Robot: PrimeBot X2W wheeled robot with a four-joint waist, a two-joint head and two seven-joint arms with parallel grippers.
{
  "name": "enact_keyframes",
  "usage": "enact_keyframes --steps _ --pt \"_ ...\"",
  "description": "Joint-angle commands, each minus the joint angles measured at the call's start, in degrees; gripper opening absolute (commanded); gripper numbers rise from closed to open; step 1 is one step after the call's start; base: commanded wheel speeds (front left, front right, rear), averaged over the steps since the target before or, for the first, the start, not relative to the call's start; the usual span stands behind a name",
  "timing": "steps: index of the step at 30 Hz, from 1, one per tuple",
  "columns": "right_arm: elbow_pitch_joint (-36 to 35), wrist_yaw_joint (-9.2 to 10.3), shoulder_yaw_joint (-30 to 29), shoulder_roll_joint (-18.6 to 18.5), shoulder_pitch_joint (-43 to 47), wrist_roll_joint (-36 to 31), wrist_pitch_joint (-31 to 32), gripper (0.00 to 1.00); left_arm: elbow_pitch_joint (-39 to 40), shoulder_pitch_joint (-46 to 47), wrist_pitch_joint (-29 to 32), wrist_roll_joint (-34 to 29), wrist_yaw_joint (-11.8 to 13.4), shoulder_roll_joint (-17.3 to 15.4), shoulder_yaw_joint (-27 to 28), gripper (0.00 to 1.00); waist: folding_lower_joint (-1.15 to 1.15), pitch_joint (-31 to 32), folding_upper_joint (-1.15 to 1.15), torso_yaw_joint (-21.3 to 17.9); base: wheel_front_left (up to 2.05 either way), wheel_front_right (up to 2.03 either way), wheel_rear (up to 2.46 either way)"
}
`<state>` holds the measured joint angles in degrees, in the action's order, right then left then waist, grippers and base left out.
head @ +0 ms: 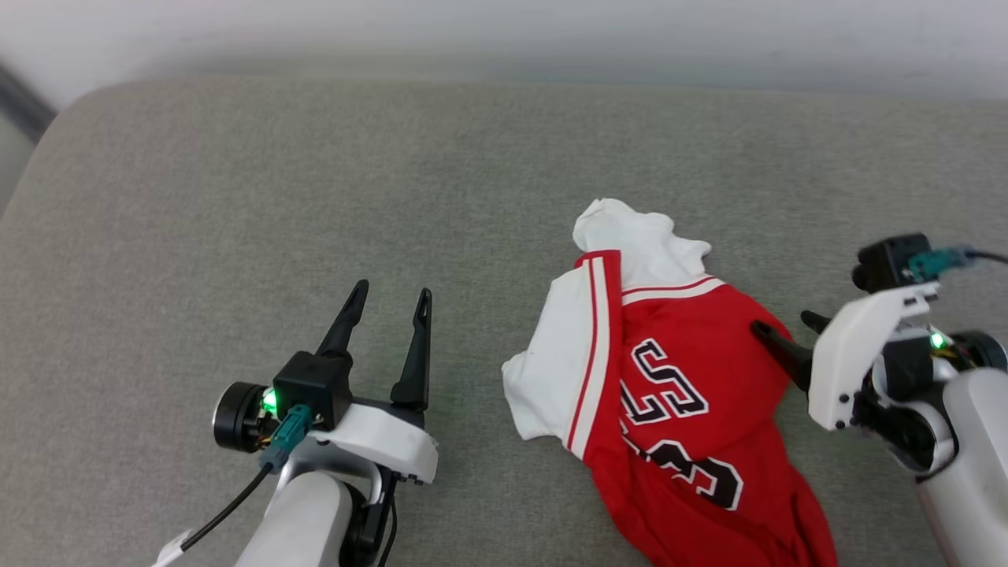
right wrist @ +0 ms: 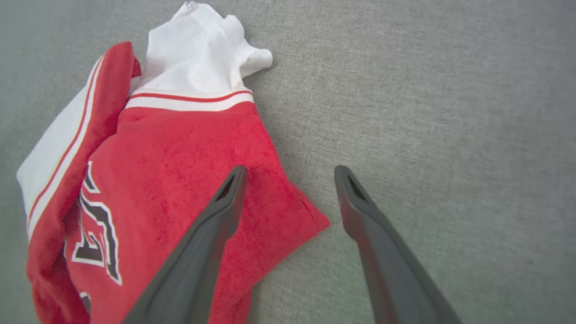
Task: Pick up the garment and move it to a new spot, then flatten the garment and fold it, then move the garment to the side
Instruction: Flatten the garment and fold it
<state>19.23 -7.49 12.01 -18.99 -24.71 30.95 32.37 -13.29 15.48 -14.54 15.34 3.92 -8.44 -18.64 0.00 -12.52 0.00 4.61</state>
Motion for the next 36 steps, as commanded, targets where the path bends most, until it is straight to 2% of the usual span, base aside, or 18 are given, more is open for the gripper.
enact_keyframes --steps 1,5,10,11,12,13,21,25,28,31,35,36 --pt "0.79 0.00 1.30 -0.60 -1.82 0.41 0.59 1.00 -0.10 0.89 -0.27 -0.22 -0.22 0.26 -0.15 1.00 0.00 -1.89 0.00 1.83 0.00 0.00 0.00" --pt "6.24 0.01 6.39 -2.26 -7.31 1.83 3.86 1.00 -0.63 2.48 -0.49 -0.50 -0.56 0.93 -0.35 1.00 0.00 -3.66 0.00 3.38 0.00 0.00 0.00" --pt "14.71 0.02 10.42 -1.57 -9.07 3.58 6.64 1.00 -1.28 3.20 -0.69 -0.58 -0.63 1.33 -0.14 1.00 0.00 -4.02 0.00 3.63 0.00 0.00 0.00" --pt "15.75 0.04 11.22 -1.33 -9.25 3.52 6.57 0.78 -1.35 3.15 -0.71 -0.66 -0.58 1.35 -0.02 1.00 0.00 -3.95 0.00 3.49 0.00 0.00 0.00" --pt "16.21 0.03 11.63 -0.73 -9.53 4.27 5.66 0.11 -1.39 3.02 -0.73 -0.73 -0.45 1.31 0.16 1.00 0.00 -3.88 0.00 3.18 0.00 0.00 0.00" --pt "16.58 0.02 12.27 -0.35 -9.98 4.40 4.80 0.00 -1.34 2.87 -0.74 -0.79 -0.36 1.29 0.40 1.00 0.00 -3.73 0.00 2.81 0.00 0.00 0.00" --pt "12.59 0.02 14.05 -2.08 -12.87 3.11 -9.96 0.00 -0.93 0.79 -0.71 -1.36 -0.42 0.71 1.61 1.00 0.00 -0.85 0.00 -1.62 0.00 0.00 0.00" --pt "9.28 0.02 10.52 -4.06 -8.64 1.96 -15.58 0.00 -1.11 -0.45 -0.66 -1.46 -0.49 0.56 1.88 1.00 0.00 0.93 0.00 -3.31 0.00 0.00 0.00" --pt "6.15 0.02 5.35 -4.50 -3.22 0.89 -18.11 0.00 -1.03 -1.20 -0.66 -1.43 -0.47 0.44 2.01 1.00 0.00 1.82 0.00 -4.11 0.00 0.00 0.00" --pt "3.38 0.01 -0.30 -3.11 4.86 -0.79 -18.30 0.00 -0.94 -2.24 -0.67 -1.35 -0.43 0.26 2.09 1.00 0.00 2.39 0.00 -4.71 0.00 0.00 0.00" --pt "0.25 0.01 -5.52 1.08 15.01 -3.32 -17.31 0.00 -0.86 -3.33 -0.67 -1.15 -0.26 -0.16 2.34 1.00 0.00 3.05 0.00 -5.46 0.00 0.00 0.00" --pt "-0.36 0.01 -6.11 2.10 16.83 -3.78 -17.11 0.05 -0.90 -3.53 -0.67 -1.08 -0.20 -0.21 2.36 1.00 0.00 3.16 0.00 -5.57 0.00 0.00 0.00"
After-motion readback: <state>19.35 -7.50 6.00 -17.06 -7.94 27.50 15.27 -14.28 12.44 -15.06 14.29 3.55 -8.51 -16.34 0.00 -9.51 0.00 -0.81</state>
